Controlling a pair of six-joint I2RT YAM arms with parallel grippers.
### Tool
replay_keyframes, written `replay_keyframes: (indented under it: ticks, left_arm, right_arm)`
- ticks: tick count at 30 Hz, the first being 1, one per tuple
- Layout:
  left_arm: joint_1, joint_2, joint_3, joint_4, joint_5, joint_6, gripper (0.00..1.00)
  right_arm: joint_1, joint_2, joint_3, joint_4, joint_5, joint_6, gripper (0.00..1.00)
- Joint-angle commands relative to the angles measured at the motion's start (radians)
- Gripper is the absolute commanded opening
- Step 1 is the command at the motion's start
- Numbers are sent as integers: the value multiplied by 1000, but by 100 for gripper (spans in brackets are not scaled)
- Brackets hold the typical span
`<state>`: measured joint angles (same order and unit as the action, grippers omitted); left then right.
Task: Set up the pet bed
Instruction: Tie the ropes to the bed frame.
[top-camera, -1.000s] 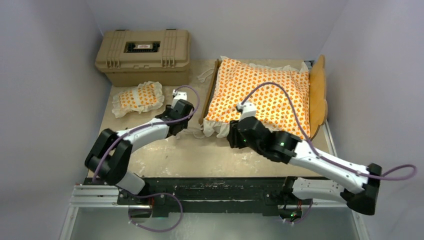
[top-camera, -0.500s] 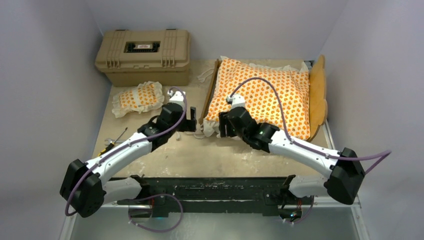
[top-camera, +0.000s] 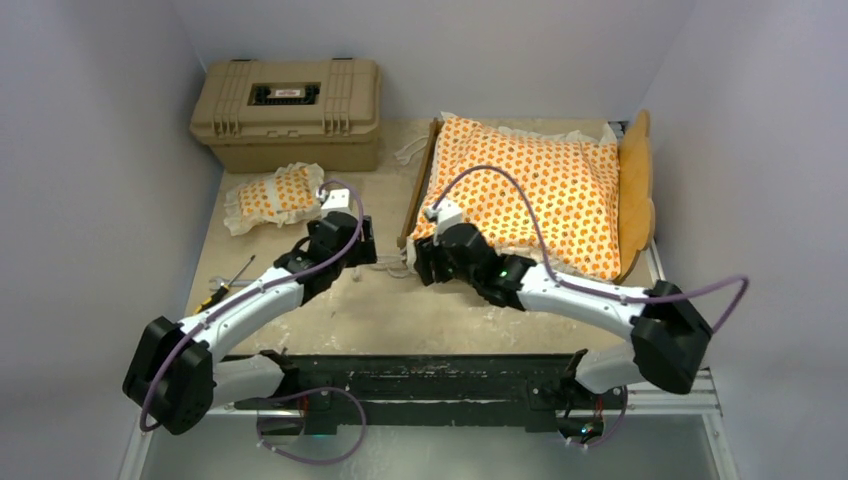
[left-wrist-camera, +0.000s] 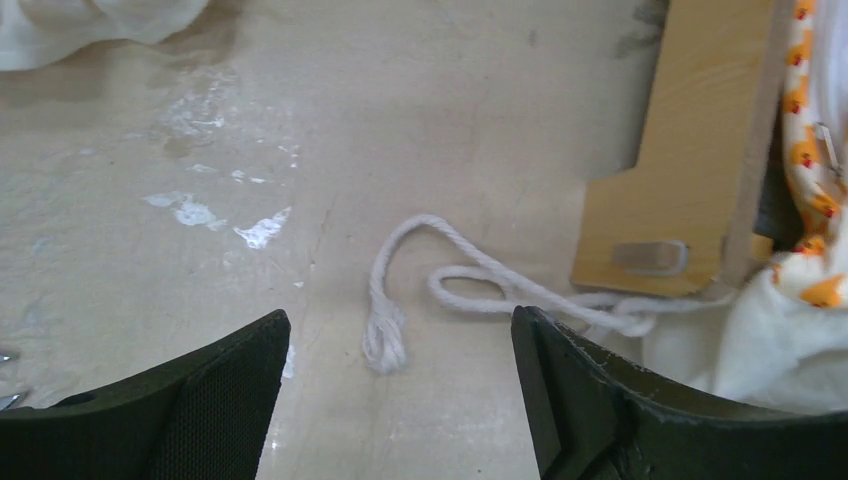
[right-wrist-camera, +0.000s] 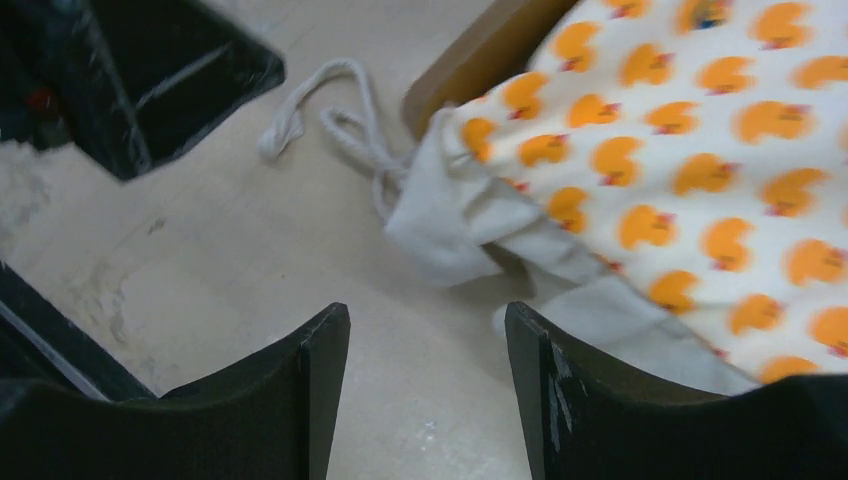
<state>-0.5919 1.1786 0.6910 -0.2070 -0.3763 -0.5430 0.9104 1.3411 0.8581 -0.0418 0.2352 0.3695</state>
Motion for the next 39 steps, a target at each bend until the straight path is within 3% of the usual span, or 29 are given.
replay_keyframes:
  ticks: [1,12,19,28,39]
  left_arm:
    - [55,32,12,-15,-28,3,81]
    - [286,-23,-51,-38,129,-34,82]
    - [305,-26,-64,-35,156,-32,82]
    - [307,-22,-62,-34,166,-21,82]
    - [307,-16,-62,-31,174,-17,82]
  right_arm:
    - [103,142,82,102,-38,-125,62]
    - [156,492,247,211,8,-193,51]
    - [156,598,296,227,79,-197,45]
    - [156,571,283,262,177,-190,42]
    - [149,591,295,222,160,-197,40]
